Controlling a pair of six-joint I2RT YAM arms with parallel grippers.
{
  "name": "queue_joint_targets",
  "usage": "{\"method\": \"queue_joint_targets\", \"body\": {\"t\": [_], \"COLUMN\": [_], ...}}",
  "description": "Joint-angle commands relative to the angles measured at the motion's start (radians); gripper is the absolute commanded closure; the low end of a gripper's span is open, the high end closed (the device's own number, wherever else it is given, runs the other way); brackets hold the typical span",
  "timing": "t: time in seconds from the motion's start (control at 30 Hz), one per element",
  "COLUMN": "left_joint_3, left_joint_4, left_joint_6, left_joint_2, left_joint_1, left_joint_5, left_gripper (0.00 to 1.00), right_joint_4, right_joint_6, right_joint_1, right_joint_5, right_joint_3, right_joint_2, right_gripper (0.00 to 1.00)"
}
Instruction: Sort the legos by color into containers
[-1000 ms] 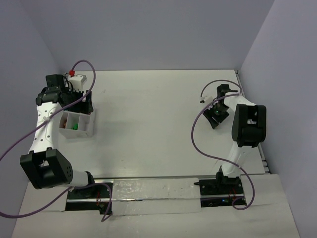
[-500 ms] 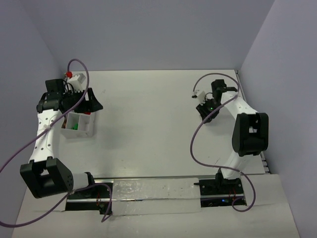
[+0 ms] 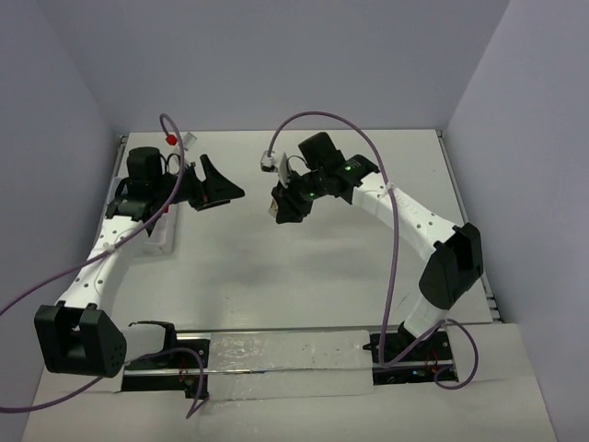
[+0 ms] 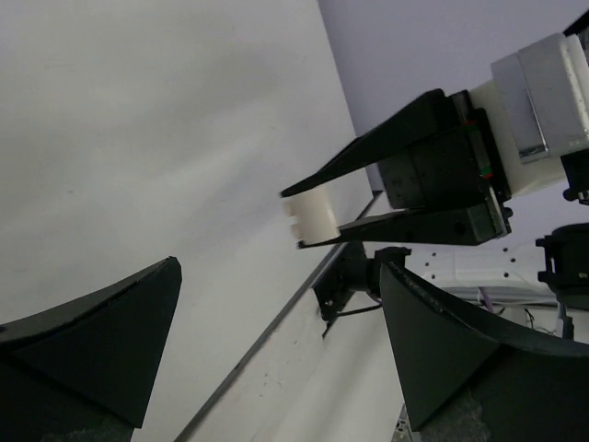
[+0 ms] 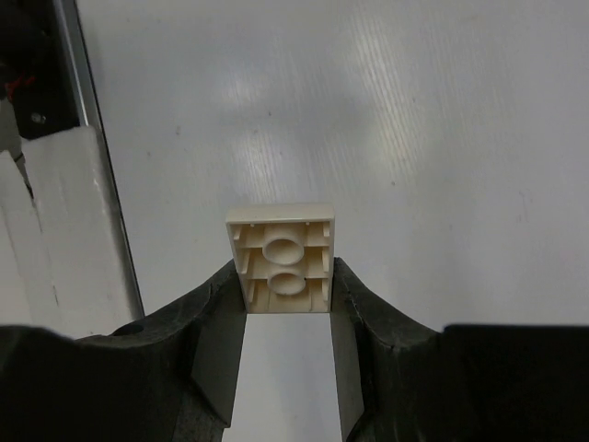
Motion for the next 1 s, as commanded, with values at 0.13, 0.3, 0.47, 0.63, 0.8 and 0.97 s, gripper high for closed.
{"method": "queue_joint_targets", "body": {"t": [0.13, 0.3, 0.47, 0.63, 0.8, 0.97], "left_joint_3": [-0.021, -0.022, -0.038, -0.057, -0.068, -0.06], "left_joint_4": [0.155, 0.149, 0.157, 0.15, 0.157, 0.143], "left_joint_6": [-0.128, -0.112, -0.113, -0.106, -0.105, -0.094], "left_joint_2": [0.036, 0.059, 0.067, 0.074, 0.075, 0.066], "left_joint_1": [-0.096, -0.121, -0.132, -0.142, -0.142, -0.137], "left_joint_5": [0.007, -0.005, -0.006, -0.007, 0.01, 0.034], "left_gripper": [0.1, 0.14, 0.22, 0.32, 0.57, 0.98], "right_joint_4": [0.023, 0.018, 0.005, -0.003, -0.011, -0.005], "right_joint_6": [0.101, 0.109, 0.112, 0.119, 0.124, 0.132], "right_joint_1": [0.08, 0.1, 0.116, 0.124, 0.134, 0.138], "right_joint_5": [0.009, 0.012, 0.023, 0.043, 0.063, 0.097], "right_joint_3": [0.157, 0.188, 0.228, 0.275, 0.302, 0.289], "right_joint_2": [0.088, 0.108, 0.12, 0.137, 0.147, 0.143], "right_gripper": [0.81, 0.82, 0.82, 0.82, 0.82, 0.75]}}
